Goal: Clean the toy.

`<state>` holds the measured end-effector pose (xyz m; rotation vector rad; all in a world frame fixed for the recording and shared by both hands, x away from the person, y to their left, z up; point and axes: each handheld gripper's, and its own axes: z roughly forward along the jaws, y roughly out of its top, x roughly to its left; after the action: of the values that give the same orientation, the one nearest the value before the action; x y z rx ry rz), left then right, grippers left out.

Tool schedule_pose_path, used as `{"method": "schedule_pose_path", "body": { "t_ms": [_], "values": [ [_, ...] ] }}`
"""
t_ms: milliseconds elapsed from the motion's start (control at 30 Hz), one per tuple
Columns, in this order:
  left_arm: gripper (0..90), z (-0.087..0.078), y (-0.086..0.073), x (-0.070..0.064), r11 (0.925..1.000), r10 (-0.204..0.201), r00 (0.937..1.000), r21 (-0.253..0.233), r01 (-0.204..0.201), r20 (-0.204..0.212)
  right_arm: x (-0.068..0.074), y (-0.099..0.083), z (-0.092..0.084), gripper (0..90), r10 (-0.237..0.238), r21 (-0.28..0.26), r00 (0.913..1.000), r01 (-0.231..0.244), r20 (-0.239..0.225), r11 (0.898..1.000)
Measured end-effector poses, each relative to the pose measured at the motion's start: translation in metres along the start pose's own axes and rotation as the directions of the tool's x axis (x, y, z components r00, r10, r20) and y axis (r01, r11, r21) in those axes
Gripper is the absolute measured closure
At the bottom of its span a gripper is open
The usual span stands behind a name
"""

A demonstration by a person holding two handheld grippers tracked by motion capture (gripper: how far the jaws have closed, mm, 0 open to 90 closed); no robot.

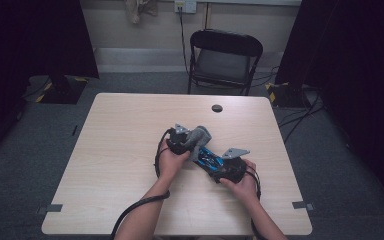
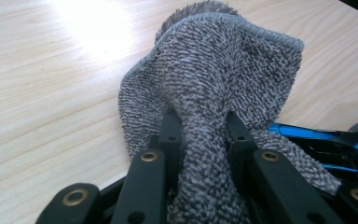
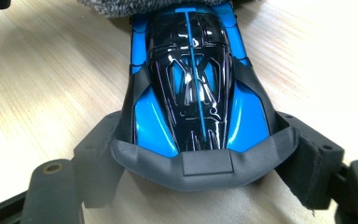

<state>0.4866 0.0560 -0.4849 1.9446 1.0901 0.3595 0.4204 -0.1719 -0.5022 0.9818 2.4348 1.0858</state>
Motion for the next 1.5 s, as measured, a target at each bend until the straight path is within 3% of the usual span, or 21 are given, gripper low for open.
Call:
{"method": "schedule_pose_path", "body": {
  "t_ms": [500,967,1233,1500],
  "values": [
    [74.0,0.001,-0.001,0.013,0.9996,-0.025,0.999,0.012,0.026,-0.037,0.0,0.0,0.0,24.1,0.0,0.0,1.0,0.0,0.0,1.0],
    [73.9,-0.001,-0.004,0.025,0.9981,-0.023,0.9972,0.055,0.027,-0.072,0.0,0.0,0.0,24.1,0.0,0.0,1.0,0.0,0.0,1.0],
    [73.9,-0.011,-0.004,0.032,0.9974,-0.026,0.9956,0.064,0.032,-0.09,0.0,0.0,0.0,24.1,0.001,0.0,1.0,-0.001,0.0,1.0],
    [73.9,-0.03,0.007,0.032,0.9991,-0.014,0.9978,0.039,0.016,-0.065,0.0,0.0,0.0,24.1,0.001,0.0,1.0,-0.001,0.0,1.0]
  ]
}}
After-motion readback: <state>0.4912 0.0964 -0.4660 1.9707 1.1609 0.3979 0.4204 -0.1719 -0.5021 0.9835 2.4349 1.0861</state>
